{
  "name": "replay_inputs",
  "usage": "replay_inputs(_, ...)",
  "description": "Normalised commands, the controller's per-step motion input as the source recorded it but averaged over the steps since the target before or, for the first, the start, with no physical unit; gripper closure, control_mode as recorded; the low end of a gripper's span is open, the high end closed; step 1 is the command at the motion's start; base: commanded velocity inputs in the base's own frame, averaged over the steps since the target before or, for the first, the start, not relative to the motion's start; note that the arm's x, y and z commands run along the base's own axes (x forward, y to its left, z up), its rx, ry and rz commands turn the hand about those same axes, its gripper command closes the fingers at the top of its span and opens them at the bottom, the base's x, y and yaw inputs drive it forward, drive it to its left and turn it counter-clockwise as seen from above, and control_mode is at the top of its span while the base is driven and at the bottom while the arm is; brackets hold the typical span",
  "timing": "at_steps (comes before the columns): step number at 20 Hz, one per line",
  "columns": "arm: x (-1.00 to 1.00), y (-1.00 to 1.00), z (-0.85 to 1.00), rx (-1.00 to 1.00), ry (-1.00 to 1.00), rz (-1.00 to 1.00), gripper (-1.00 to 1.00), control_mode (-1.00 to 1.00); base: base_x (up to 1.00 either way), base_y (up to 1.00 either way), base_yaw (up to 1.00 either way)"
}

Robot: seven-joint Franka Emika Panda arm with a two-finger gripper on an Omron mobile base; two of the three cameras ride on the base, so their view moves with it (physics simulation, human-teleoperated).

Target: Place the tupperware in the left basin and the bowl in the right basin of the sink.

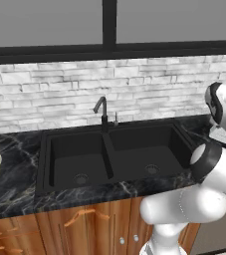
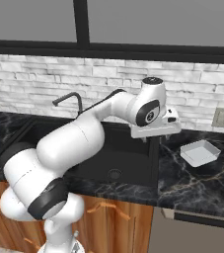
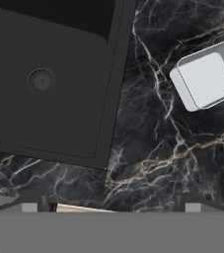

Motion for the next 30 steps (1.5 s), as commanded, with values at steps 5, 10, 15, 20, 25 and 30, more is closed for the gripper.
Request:
replay_inputs(5, 0.39, -0.41, -0.2, 0.0, 0.0, 0.09, -1.0, -1.0, 0.0, 0.0, 0.0)
replay_inputs(10, 0.33, -0.41, -0.16, 0.0, 0.0, 0.11, -1.0, -1.0, 0.0, 0.0, 0.0)
replay_inputs(15, 0.3, -0.32, -0.16, 0.0, 0.02, 0.1, -1.0, -1.0, 0.0, 0.0, 0.0)
replay_inputs(20, 0.34, -0.21, -0.14, 0.0, 0.03, 0.07, -1.0, -1.0, 0.0, 0.0, 0.0)
replay_inputs(25, 0.33, -0.15, -0.16, 0.0, 0.04, 0.06, -1.0, -1.0, 0.0, 0.0, 0.0)
replay_inputs(30, 0.18, -0.16, -0.24, 0.0, 0.04, 0.07, -1.0, -1.0, 0.0, 0.0, 0.0)
